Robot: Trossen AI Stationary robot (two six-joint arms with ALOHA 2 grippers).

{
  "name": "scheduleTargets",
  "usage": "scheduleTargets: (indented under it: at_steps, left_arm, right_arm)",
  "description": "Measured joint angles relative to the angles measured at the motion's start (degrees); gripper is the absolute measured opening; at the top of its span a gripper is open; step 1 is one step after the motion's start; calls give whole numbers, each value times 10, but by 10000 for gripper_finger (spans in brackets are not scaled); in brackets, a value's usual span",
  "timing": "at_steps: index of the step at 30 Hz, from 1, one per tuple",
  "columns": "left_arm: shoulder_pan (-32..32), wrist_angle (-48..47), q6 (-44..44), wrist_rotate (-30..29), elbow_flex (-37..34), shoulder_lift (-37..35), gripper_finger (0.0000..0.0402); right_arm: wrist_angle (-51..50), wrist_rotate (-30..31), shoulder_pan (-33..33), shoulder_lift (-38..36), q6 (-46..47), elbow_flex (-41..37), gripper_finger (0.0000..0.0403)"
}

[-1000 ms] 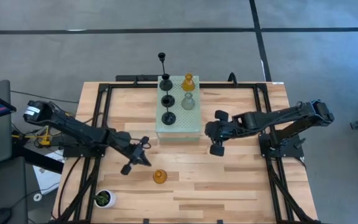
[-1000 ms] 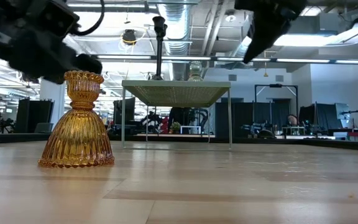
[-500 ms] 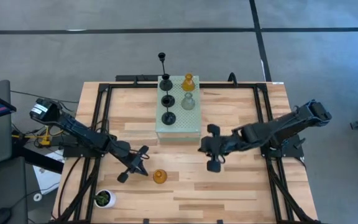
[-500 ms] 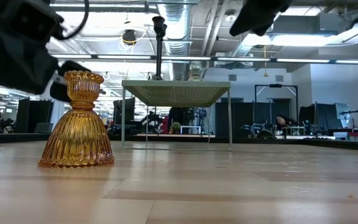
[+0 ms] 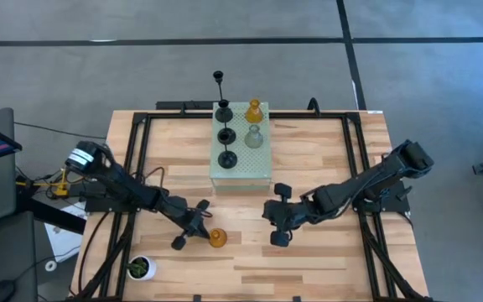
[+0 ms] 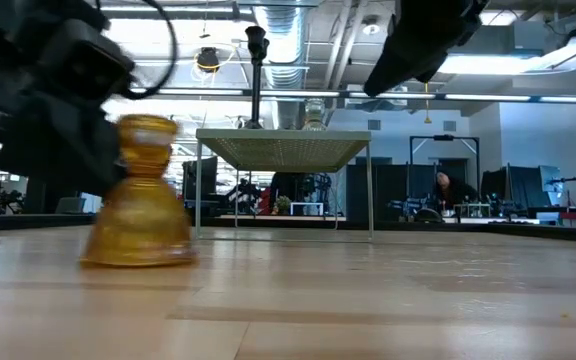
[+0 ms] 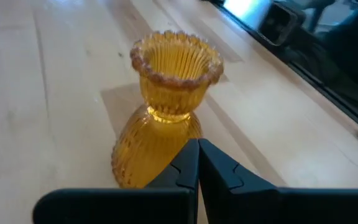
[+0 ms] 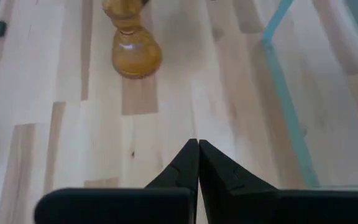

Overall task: Pick & Place candle stick holders
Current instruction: Put the yellow glass candle holder on the shelf aligned with the other green glass candle holder

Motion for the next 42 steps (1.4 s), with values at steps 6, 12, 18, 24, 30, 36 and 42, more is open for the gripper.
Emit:
scheduleTargets:
  at_steps: [6, 12, 18, 24, 30, 36, 42]
  left_arm:
    - [32, 4, 5, 34, 78, 80, 5]
    - [61, 2, 24, 37, 141, 127, 5]
    - [78, 3, 28, 41, 193, 178, 5]
    - [90, 3, 28, 69, 243, 233, 5]
    - [93, 11, 52, 79, 271, 236, 5]
    - [68, -39, 39, 79, 252, 154, 5]
    - [25, -147, 41, -24, 197, 18, 5]
  right_arm:
    - [11, 35, 28, 0, 15, 0, 0]
    - [17, 40, 49, -2, 15, 0, 0]
    - [19, 46, 55, -2, 30, 0, 0]
    - [23, 47, 54, -2, 45, 0, 0]
    - [27, 49, 63, -2, 47, 0, 0]
    - [12, 61, 75, -2, 69, 0, 0]
    - [-3, 100, 80, 23, 110, 0, 0]
